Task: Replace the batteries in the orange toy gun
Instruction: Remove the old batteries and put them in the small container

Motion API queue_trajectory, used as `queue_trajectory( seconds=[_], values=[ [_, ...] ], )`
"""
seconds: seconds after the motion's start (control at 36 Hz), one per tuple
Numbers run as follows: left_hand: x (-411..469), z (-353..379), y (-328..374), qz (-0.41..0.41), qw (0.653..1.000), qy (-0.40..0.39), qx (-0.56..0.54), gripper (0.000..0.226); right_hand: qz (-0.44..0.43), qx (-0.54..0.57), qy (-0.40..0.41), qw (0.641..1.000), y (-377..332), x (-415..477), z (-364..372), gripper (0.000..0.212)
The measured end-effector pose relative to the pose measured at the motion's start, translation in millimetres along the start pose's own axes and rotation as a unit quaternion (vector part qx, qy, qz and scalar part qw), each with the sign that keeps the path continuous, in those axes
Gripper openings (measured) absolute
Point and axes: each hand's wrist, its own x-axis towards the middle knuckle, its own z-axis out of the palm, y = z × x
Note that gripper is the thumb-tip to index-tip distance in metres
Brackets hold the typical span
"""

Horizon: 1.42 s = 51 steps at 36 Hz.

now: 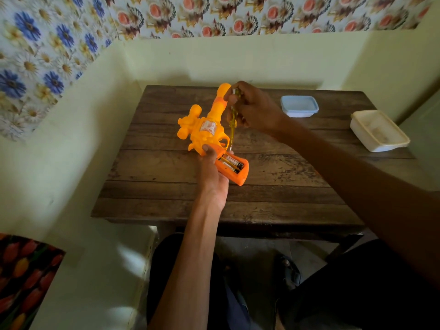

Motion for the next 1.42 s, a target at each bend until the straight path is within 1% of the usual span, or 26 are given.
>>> queue_trajectory(
  seconds=[0.06,0.11,0.17,0.19,0.28,0.33,0.39,0.44,0.47,0.53,0.67,0.81,0.89,0.97,1.06,1.17,1.22,1.25,1.28,1.36,1.42],
  values=[
    [1,-1,-2,0.013,1.0,-0.009,0.003,0.04,0.015,0.05,-0.003,0.999,-2,-5,-3,0.011],
    [2,-1,-3,0.018,1.0,-0.014,0.009,0.038,0.046,0.103,-0.022,0.993,-4,-12,-7,0.014],
    [2,-1,-3,0.017,1.0,-0.016,0.014,0.036,0.067,0.131,-0.055,0.988,-3,-18,-9,0.015],
    [2,-1,-3,0.016,1.0,-0.017,0.012,0.038,0.071,0.127,-0.07,0.987,-1,-20,-10,0.014],
    [1,-1,-1,0.007,1.0,-0.003,0.013,0.043,0.064,0.046,-0.117,0.99,5,-25,-15,0.022],
    [0,0,0,0.002,1.0,0.002,0.016,0.044,0.032,-0.049,-0.16,0.985,5,-30,-17,0.03],
    [1,-1,-1,0.001,1.0,0.003,0.02,0.045,-0.033,-0.193,-0.199,0.96,6,-34,-19,0.023],
    [1,-1,-2,0.002,1.0,-0.007,0.023,0.053,-0.095,-0.292,-0.218,0.926,10,-36,-19,0.015],
    [0,-1,-2,0.001,1.0,-0.018,0.022,0.059,-0.103,-0.315,-0.225,0.916,14,-36,-17,0.016],
    [-3,0,0,0.001,0.999,-0.038,0.02,0.063,-0.108,-0.315,-0.235,0.913,20,-35,-17,0.023],
    [-1,-1,-1,-0.012,0.998,-0.059,0.001,0.057,-0.163,-0.303,-0.217,0.914,25,-29,-14,0.026],
    [-1,-2,0,-0.013,0.998,-0.066,0.006,0.064,-0.166,-0.308,-0.244,0.905,21,-27,-12,0.039],
    [0,-2,1,-0.01,0.996,-0.087,0.012,0.047,-0.154,-0.34,-0.248,0.894,20,-25,-13,0.046],
    [0,-2,0,-0.015,0.995,-0.099,0.009,0.044,-0.158,-0.361,-0.252,0.884,15,-25,-11,0.046],
    [2,-3,0,-0.022,0.997,-0.073,-0.005,0.048,-0.185,-0.413,-0.236,0.86,8,-28,-10,0.043],
    [5,-4,0,-0.031,0.999,-0.041,-0.017,0.051,-0.249,-0.51,-0.181,0.803,8,-36,-6,0.038],
    [7,-5,-1,-0.03,0.999,-0.03,-0.021,0.049,-0.268,-0.529,-0.166,0.788,11,-39,-1,0.038],
    [7,-5,-1,-0.03,0.999,-0.031,-0.024,0.048,-0.274,-0.522,-0.167,0.79,14,-39,0,0.037],
    [7,-5,-1,-0.029,0.999,-0.032,-0.026,0.047,-0.271,-0.507,-0.169,0.8,16,-39,1,0.033],
    [5,-3,0,-0.03,0.999,-0.026,-0.026,0.045,-0.222,-0.44,-0.173,0.852,19,-39,0,0.026],
    [5,-2,0,-0.03,0.999,-0.015,-0.022,0.045,-0.197,-0.419,-0.181,0.868,18,-38,0,0.027]
  ],
)
